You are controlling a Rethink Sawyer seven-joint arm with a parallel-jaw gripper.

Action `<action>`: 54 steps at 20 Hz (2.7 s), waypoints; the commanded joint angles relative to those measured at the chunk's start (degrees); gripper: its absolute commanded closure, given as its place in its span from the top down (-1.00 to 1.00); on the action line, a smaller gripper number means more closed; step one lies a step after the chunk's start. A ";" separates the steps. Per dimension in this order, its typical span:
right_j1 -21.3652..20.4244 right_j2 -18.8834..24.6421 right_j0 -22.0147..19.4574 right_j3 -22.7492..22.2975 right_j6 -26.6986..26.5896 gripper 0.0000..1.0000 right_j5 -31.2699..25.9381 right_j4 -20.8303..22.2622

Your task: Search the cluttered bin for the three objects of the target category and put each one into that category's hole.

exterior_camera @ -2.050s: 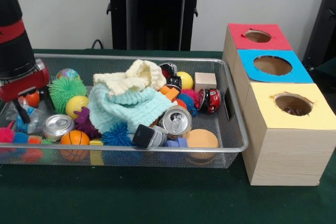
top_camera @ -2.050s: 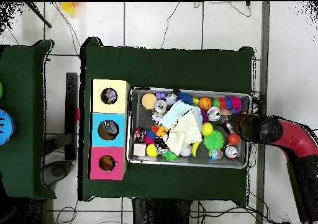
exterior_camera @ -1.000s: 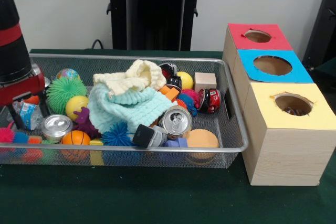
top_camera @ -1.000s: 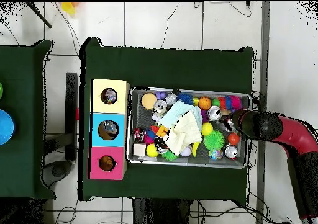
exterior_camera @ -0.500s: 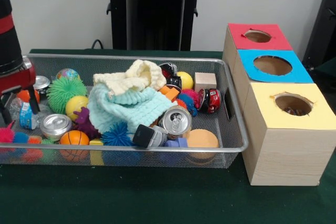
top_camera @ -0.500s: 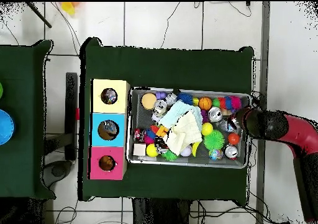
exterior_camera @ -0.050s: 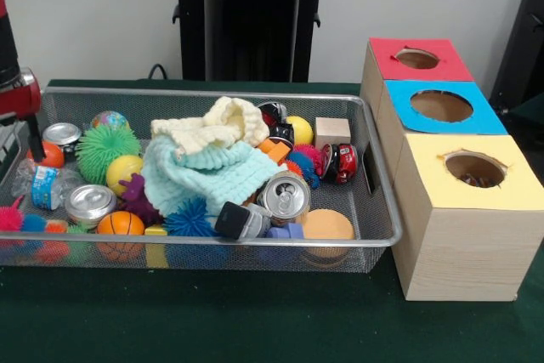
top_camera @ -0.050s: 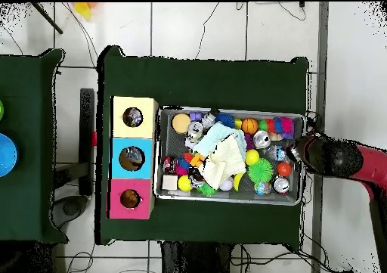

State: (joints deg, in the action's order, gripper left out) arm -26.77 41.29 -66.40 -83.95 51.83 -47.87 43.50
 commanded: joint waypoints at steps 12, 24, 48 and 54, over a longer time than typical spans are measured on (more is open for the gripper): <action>1.68 2.68 -0.08 -11.80 -13.65 1.00 2.78 3.90; 3.16 -1.32 2.74 -6.83 1.56 1.00 7.93 3.29; -10.68 -21.44 13.59 -28.44 35.36 1.00 31.23 -13.10; -9.26 -24.20 17.05 -29.34 37.11 1.00 30.58 -17.11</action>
State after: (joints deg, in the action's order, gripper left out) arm -38.45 22.49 -52.36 -108.03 71.54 -19.61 30.85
